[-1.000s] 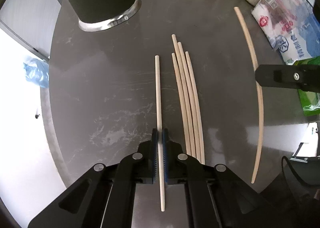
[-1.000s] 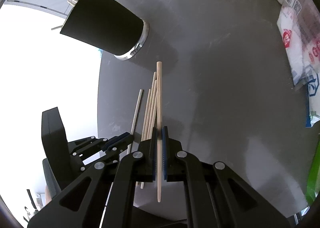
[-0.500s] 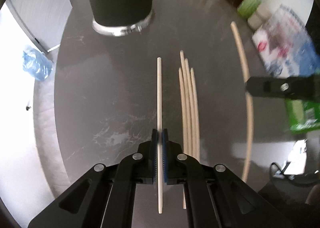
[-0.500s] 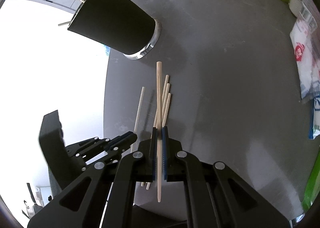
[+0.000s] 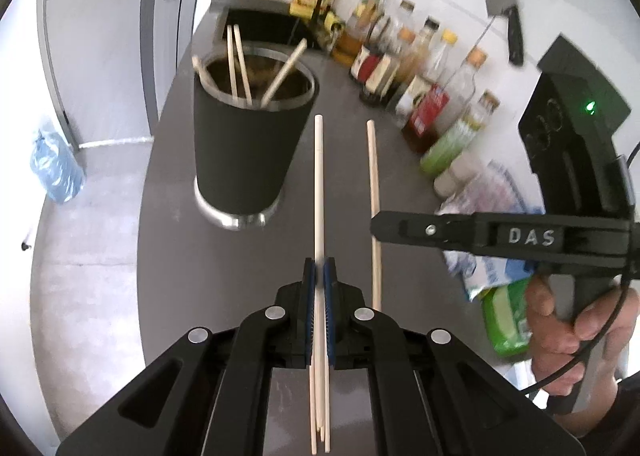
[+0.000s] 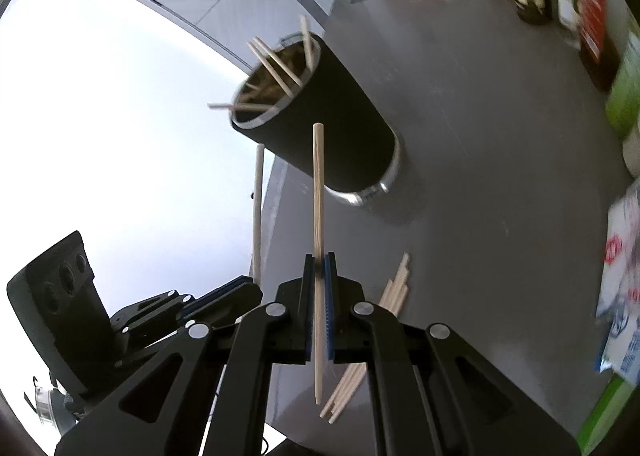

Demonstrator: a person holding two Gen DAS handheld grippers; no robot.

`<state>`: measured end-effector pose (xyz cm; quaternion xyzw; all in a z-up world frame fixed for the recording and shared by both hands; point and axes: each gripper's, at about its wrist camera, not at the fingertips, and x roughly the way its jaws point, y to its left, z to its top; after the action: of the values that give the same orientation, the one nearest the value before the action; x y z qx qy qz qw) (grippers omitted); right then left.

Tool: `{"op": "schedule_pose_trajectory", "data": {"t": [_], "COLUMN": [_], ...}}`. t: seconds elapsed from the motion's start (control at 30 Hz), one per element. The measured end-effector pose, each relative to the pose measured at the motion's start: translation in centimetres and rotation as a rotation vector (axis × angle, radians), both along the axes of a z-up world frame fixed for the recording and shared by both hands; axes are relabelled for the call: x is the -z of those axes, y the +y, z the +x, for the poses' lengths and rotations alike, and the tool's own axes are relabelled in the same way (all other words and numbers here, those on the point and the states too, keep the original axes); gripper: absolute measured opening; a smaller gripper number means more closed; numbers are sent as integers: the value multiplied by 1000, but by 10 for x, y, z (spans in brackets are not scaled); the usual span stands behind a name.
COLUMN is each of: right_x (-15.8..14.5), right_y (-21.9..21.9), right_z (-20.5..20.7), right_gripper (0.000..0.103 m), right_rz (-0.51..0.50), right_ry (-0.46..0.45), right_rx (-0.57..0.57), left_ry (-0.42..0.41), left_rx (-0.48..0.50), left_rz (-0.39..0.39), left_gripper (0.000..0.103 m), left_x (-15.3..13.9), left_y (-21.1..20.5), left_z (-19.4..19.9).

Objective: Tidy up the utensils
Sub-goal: 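Lift both held chopsticks and carry them over the black holder, then open both grippers to drop the chopsticks into the black holder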

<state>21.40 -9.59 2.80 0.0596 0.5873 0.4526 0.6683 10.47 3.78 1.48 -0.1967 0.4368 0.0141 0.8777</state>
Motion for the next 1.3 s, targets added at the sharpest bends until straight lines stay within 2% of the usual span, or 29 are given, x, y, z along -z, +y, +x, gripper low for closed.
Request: {"op": "schedule_pose_trajectory", "data": {"t": [0.23,0.33,0.53,0.63,0.7,0.77,0.83,1.0,1.3], "right_x": [-35,-54,-92,-105,-112,-119,-125,-121,-72], "right_y": [15,30,60,72,76,83,88,98,112], "right_z": [14,24,44,53,57,60,63,69,85], "right_gripper": [5,5,5,5,5,5,5,5,5], "right_rz": [49,106,180,203,216,243,244,220,173], "right_ry": [-80,-117,-239,-291,-325,-371,-435,-545,-490], "right_rx": [0,-11,-18,-20,-16,-6,4,43,55], "left_ry": [-132,-206,-329,-384,-421,-462,-503,-618,-627], "left_rx": [-29,-20,-28,-47,-70,-94,-118,-147,-173], "left_rz": [-20,-39,-75,-75,-47,-51,-22,54,73], "left_gripper": [3,3,3,3,3,3,3,3,3], "left_x": [-33,-44,-57,-63,-70,-75,-81,-86,-53], "left_y": [27,38,61,73,80,89,95,97,95], "left_z": [12,21,38,45,48,49,51,57,73]}}
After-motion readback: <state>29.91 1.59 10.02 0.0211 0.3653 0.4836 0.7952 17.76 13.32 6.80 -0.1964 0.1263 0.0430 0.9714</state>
